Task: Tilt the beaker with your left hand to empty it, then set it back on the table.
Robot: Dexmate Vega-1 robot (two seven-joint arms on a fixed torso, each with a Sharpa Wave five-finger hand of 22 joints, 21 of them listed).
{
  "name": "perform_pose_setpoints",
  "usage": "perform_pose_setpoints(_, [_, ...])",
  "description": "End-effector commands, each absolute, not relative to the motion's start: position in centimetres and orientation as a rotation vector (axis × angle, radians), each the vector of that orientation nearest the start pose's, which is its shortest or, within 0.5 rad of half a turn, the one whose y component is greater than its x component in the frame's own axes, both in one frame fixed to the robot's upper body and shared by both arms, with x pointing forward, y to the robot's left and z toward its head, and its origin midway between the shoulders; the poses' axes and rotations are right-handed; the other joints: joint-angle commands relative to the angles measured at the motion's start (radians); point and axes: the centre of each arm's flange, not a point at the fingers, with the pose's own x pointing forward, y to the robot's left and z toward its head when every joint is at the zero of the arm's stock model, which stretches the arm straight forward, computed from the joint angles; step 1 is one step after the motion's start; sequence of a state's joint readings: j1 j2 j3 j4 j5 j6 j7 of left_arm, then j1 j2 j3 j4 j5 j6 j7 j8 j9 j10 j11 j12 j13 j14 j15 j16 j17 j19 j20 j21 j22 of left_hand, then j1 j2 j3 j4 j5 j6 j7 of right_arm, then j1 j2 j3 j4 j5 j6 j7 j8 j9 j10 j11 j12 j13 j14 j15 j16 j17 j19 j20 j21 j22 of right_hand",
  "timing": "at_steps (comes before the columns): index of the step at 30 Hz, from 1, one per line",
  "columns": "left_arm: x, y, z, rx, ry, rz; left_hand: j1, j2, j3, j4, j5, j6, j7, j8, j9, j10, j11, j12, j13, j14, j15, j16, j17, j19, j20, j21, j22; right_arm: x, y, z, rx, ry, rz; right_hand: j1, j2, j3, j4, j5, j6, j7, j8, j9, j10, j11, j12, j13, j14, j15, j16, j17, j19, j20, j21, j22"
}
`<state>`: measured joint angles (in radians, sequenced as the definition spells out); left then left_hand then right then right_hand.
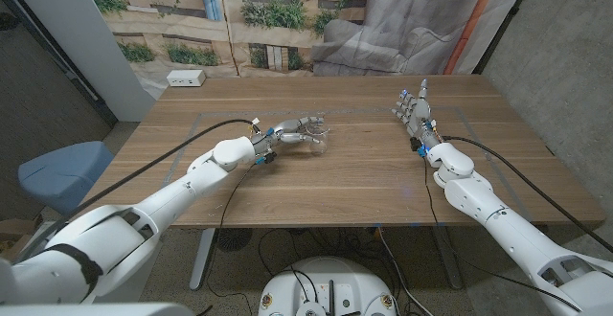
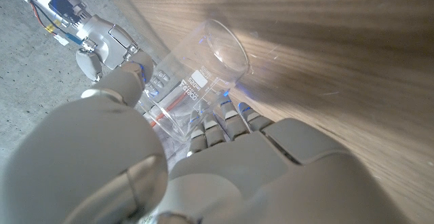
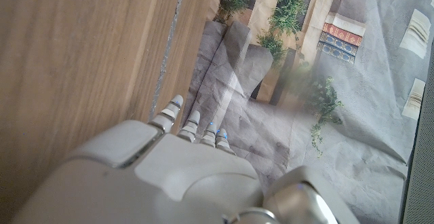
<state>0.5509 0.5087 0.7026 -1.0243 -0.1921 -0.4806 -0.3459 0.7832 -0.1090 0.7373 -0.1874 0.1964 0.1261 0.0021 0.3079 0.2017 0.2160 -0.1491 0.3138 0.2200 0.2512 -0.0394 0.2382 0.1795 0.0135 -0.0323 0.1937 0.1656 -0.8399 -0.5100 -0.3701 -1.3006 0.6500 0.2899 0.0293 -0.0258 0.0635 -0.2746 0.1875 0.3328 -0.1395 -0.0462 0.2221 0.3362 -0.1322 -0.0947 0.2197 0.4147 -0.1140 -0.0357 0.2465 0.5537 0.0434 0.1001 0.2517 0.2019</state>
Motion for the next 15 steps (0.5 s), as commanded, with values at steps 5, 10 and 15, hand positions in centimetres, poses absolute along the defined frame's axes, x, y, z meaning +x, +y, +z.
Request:
perform_pose_setpoints(5, [67.66,17.72,-3.79,0.686,-0.639,-0.581,0.078,0.018,-0.062,0.005,-0.006,0.119,-0.014,0.075,0.021,0.143,-0.04,0.047,0.032,0.134,-0.161,0.048,0.019,0.105,-0.053,0.014,0.002,65.28,-29.02,-2.71,0.042,-0.594,0.207,0.004,0.088,-0.006,0.001,0.006,-0.007,-0.002,0.005,0.002,-0.004,-0.002,0.006,0.005,-0.004,-0.019,0.003,0.002,0.001,0.005,0.007,0.004])
perform_pose_setpoints(10, [67.46,17.86,-3.96,0.667,-0.662,-0.543,0.131,0.047,-0.118,0.006,-0.005,0.177,-0.029,0.131,0.037,0.223,-0.06,0.076,0.07,0.208,-0.186,0.093,0.044,0.17,-0.063,0.017,0.004,65.29,-29.01,-2.72,0.042,-0.594,0.207,0.004,0.089,-0.006,0.001,0.006,-0.006,-0.004,0.006,0.002,-0.005,-0.002,0.006,0.005,-0.004,-0.017,0.003,0.002,0.001,0.005,0.006,0.004])
perform_pose_setpoints(15, [67.29,18.09,-4.26,0.63,-0.684,-0.489,0.231,0.091,-0.209,0.007,-0.004,0.281,-0.049,0.235,0.06,0.355,-0.059,0.132,0.143,0.338,-0.195,0.189,0.105,0.293,-0.07,0.033,0.009,65.29,-29.01,-2.72,0.042,-0.594,0.206,0.004,0.088,-0.006,0.001,0.006,-0.006,-0.002,0.006,0.002,-0.003,0.0,0.006,0.005,-0.003,-0.016,0.004,0.002,0.001,0.006,0.006,0.004])
